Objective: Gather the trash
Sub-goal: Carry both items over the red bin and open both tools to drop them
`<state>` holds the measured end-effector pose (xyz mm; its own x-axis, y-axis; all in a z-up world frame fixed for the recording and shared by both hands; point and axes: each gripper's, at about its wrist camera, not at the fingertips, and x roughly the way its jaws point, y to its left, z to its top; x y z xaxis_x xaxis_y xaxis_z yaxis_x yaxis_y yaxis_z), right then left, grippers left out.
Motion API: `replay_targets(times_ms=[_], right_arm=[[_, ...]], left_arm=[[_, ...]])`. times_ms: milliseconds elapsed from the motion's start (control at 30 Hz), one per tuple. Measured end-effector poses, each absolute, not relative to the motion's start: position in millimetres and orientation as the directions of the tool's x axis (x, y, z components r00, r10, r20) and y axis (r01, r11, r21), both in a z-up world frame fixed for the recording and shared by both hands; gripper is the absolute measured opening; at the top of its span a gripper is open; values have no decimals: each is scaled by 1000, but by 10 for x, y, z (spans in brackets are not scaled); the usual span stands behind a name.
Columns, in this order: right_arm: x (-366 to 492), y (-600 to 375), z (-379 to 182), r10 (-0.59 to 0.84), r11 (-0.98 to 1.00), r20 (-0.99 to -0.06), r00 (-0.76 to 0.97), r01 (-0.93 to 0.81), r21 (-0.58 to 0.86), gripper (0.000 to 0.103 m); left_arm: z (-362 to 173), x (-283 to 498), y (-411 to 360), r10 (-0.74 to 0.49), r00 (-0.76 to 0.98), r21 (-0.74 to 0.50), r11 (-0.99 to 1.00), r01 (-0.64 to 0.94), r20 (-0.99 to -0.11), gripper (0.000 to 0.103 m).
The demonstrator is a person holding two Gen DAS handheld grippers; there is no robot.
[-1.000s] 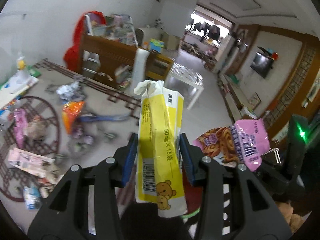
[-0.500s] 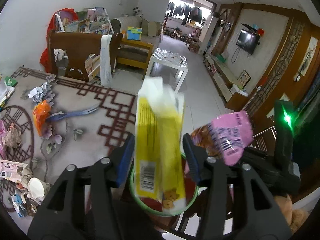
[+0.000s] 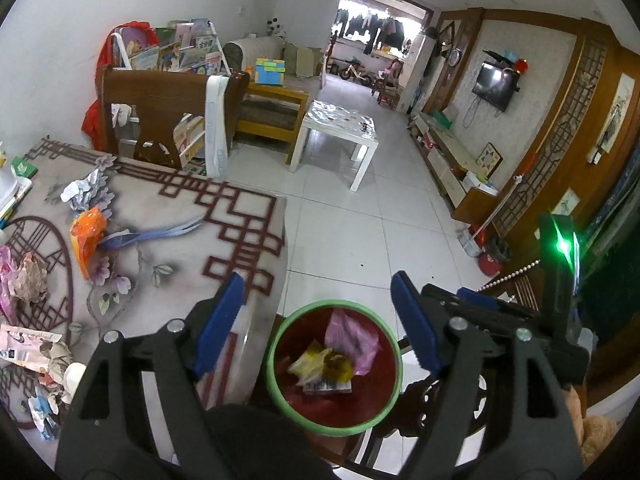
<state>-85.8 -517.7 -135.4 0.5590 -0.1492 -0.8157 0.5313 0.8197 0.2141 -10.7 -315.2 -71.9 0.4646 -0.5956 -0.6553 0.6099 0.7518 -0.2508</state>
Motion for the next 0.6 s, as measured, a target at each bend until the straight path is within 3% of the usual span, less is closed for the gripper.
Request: replay_targets(times_ms=[600], right_arm=[[-721,-4782,-1098,-126,871,-770,625,442,216,69]], left_arm=[[-503,53,-2436,-539,569,-253,825,506,-621,73]])
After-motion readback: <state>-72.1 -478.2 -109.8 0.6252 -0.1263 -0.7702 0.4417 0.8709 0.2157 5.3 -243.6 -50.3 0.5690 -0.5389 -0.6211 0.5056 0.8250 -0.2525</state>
